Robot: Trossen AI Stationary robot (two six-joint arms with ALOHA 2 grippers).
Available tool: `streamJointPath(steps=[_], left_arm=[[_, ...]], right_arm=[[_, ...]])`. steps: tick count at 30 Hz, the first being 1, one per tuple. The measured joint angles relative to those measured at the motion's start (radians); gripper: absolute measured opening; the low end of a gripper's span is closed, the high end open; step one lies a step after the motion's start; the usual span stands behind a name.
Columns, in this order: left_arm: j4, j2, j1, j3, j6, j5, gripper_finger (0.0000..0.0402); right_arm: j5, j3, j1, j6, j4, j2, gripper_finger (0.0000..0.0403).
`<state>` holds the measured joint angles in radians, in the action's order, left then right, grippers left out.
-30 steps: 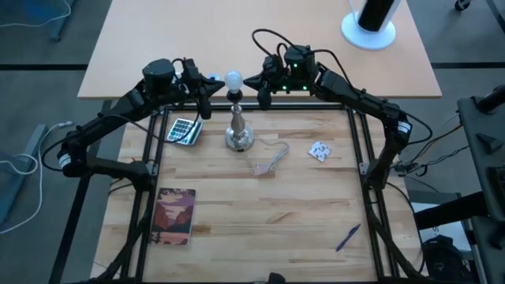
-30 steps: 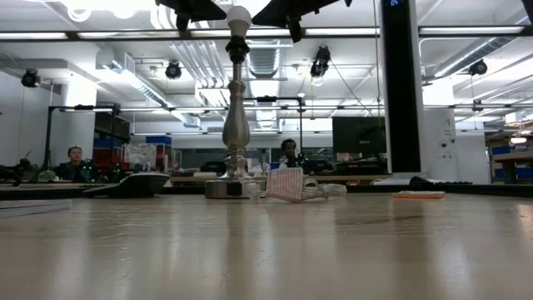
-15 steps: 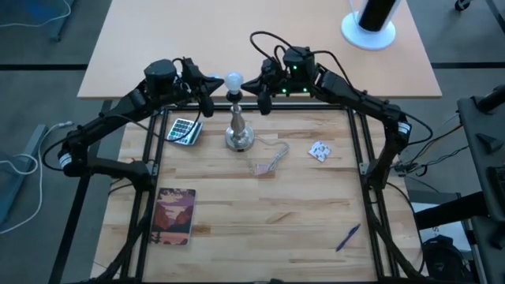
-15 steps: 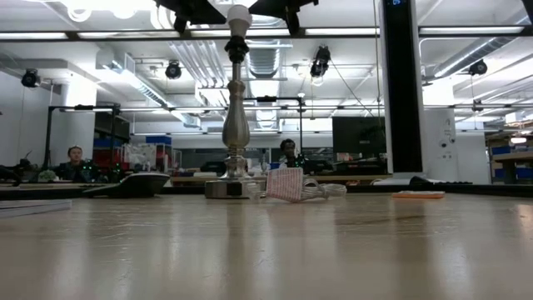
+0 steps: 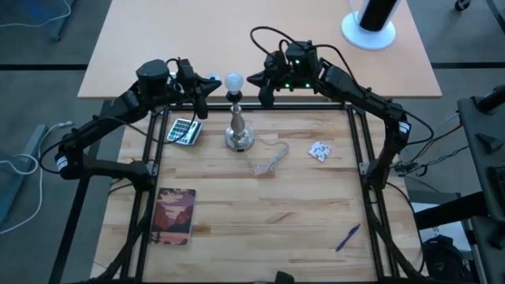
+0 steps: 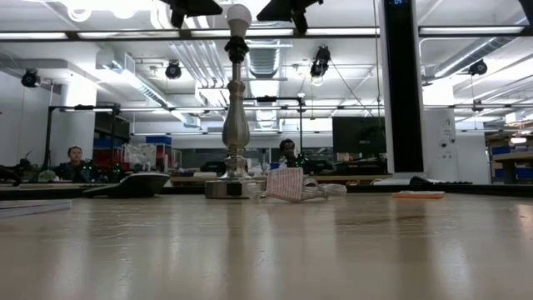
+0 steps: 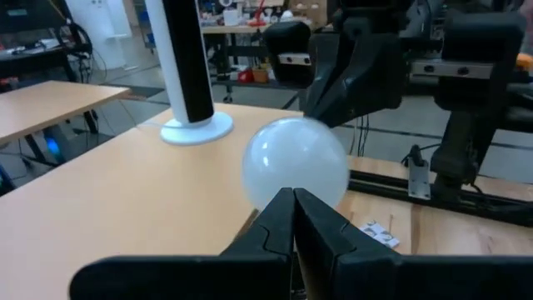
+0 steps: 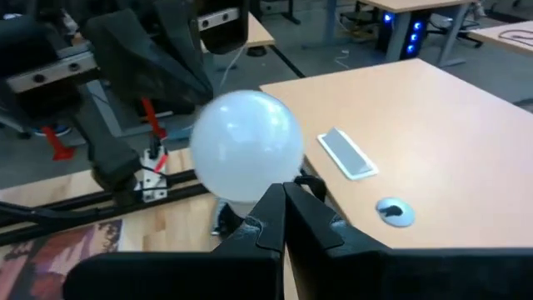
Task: Screw lightbulb
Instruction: Insert the lightbulb into the lamp
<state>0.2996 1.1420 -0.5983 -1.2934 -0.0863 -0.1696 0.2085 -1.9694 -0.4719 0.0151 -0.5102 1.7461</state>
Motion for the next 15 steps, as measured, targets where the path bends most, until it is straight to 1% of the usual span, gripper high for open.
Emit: streamJointPath(steps=[12, 15], left_arm=[[-0.012, 0.022, 0.0, 0.0, -0.005, 0.002, 0.0], [-0.013, 0.022, -0.001, 0.0, -0.006, 0.003, 0.0]], right_arm=[[0.009, 0.001, 0.003, -0.001, 0.022, 0.038, 0.0], [0.026, -0.003, 0.003, -0.004, 0.023, 0.038, 0.0]])
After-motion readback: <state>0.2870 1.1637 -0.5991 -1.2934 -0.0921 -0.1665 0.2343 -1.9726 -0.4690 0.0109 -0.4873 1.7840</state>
